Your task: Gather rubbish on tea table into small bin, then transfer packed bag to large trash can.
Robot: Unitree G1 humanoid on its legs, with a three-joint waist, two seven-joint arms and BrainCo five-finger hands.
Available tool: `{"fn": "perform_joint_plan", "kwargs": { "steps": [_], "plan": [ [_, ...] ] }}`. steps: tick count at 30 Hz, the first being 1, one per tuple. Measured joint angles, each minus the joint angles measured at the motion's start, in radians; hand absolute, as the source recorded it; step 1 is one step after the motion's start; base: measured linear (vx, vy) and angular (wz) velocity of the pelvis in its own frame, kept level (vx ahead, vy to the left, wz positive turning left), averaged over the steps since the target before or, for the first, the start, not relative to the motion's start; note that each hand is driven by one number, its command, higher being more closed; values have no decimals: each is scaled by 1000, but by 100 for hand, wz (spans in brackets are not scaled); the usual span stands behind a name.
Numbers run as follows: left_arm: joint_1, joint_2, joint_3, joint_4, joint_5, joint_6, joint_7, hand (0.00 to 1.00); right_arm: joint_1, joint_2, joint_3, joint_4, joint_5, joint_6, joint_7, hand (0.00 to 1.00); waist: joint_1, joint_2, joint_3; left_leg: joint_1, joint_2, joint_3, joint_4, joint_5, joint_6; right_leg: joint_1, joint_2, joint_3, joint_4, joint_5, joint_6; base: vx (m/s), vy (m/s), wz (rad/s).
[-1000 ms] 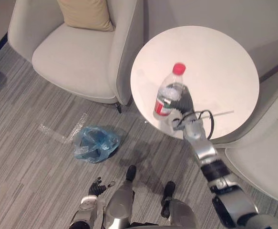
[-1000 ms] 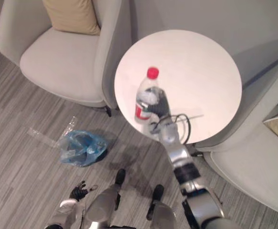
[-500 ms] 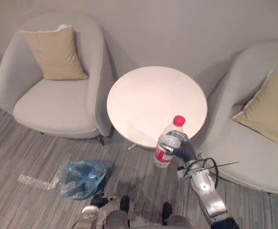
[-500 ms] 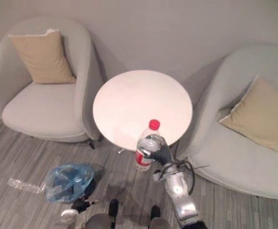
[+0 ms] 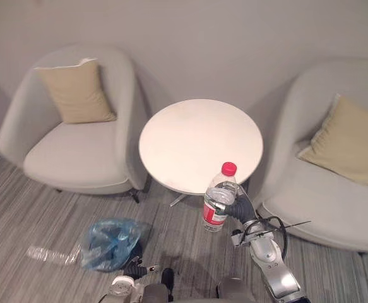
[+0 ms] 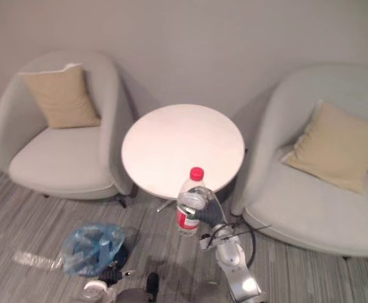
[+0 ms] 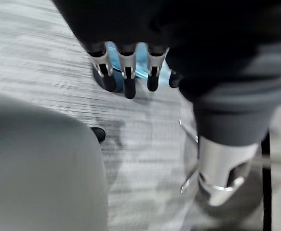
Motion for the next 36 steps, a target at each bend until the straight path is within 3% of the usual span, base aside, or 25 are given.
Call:
{"fn": "perform_joint_plan", "kwargs": {
  "steps": [1,3,4,5,6,8,10,11,12,14,15,17,19,25,27,30,31,32,33,34,35,36],
  "plan": [
    [8,-6,-1,-16,-2,0,1,0,-8,-3,-3,0,-1,0,-9,100,4,18,6,-5,26,-24,-22,14,2,6,30,-42,-8,15,-18,-233,-211,71],
    [19,-13,-2,-31,-9,0,0,0,-10,-2,-2,-3,-2,1,-14,100,10,37,12,-8,71,26,-76,0,45,15,53,-84,-38,43,-43,-182,-175,66],
    [18,-17,-4,-28,-8,0,0,0,-9,-4,-9,-2,-3,2,-19,100,6,31,11,-3,89,90,-123,-61,94,24,37,-115,-86,74,-63,-99,-37,65],
    [12,-20,-4,-30,-8,-1,-2,0,-11,1,-21,-1,-3,1,-24,100,7,19,17,-5,89,137,-125,-80,104,25,16,-139,-113,90,-70,-222,-78,110],
    [-4,-25,-21,-30,5,0,-2,0,-7,-1,-58,3,-5,4,-40,100,-2,9,23,-50,55,209,-11,-43,137,11,-43,-197,-136,120,-70,-192,-50,96],
    [1,-25,-31,-31,15,0,-1,0,2,-2,-87,6,-7,6,-53,100,-18,4,24,-52,32,268,102,-46,139,14,-77,-242,-155,138,-67,-165,-53,97],
    [11,-31,-46,-33,35,1,3,0,23,-2,-121,6,-8,8,-74,100,-26,26,10,11,65,376,217,-126,109,26,-103,-305,-190,169,-58,-121,21,106],
    [14,-31,-56,-35,48,1,3,0,27,-1,-130,6,-9,12,-82,100,-33,29,9,76,79,426,204,-158,78,35,-120,-346,-206,180,-45,-69,83,93],
    [13,-32,-60,-36,53,0,3,0,27,0,-135,6,-9,12,-83,100,-34,29,9,99,81,439,178,-159,74,38,-120,-359,-212,184,-36,-94,153,108],
    [11,-41,-65,-35,76,0,7,0,28,18,-157,3,-10,14,-86,100,-31,54,-2,184,86,456,-22,-171,41,68,-104,-422,-284,226,3,-87,232,93],
    [12,-38,-68,-34,82,1,7,0,29,29,-161,4,-10,14,-86,100,-29,49,-2,187,83,451,-37,-172,36,77,-101,-432,-299,236,9,-69,218,62],
    [23,-14,-82,-35,83,1,15,0,33,96,-147,6,-10,15,-80,100,-16,8,-2,207,45,426,-50,-163,43,147,-118,-431,-387,280,27,-48,154,39],
    [31,-13,-82,-35,91,0,23,0,32,109,-126,6,-10,13,-74,100,-15,4,-13,232,21,423,-78,-155,55,174,-133,-425,-411,287,37,-46,123,14],
    [31,-14,-81,-17,100,0,28,0,37,113,-106,53,-10,16,-72,100,-9,10,-29,235,-3,395,-131,-140,71,172,-144,-430,-416,274,53,-3,46,10],
    [31,-14,-77,-16,100,0,30,0,36,111,-102,76,-10,21,-72,100,-9,6,-27,232,-7,386,-121,-157,76,159,-149,-433,-371,232,65,79,-4,14],
    [28,-10,-70,-17,98,-2,41,0,41,112,-88,89,-10,22,-71,100,-9,-25,-10,218,-22,356,-28,-231,79,106,-206,-433,-146,114,78,118,0,27],
    [26,-11,-71,-14,97,-1,44,0,42,110,-83,90,-11,22,-69,100,-10,-32,-9,214,-22,334,4,-252,75,86,-219,-414,-65,102,85,252,57,51],
    [25,-11,-71,-10,95,-2,46,0,49,108,-80,90,-12,22,-67,100,-11,-35,-7,217,-24,311,26,-267,79,51,-222,-372,47,104,82,270,60,66],
    [25,-10,-67,-7,84,-1,49,0,51,103,-78,90,-15,22,-64,100,-17,-30,-8,240,-14,273,36,-283,86,-21,-218,-313,218,120,29,235,68,62],
    [23,-11,-64,-10,79,-1,51,0,52,101,-80,93,-18,22,-63,100,-19,-23,-3,246,-12,263,34,-285,89,-46,-213,-298,257,98,13,234,-27,56],
    [12,-9,-59,-4,78,3,58,0,50,102,-70,99,-29,21,-56,100,-20,-24,-3,256,3,243,30,-293,90,-77,-174,-272,294,40,7,233,-81,46],
    [9,1,-59,6,78,3,64,0,49,101,-53,100,-45,21,-49,100,-20,-23,-2,267,25,222,25,-303,85,-116,-105,-256,283,3,-15,348,-131,55]
  ]
}}
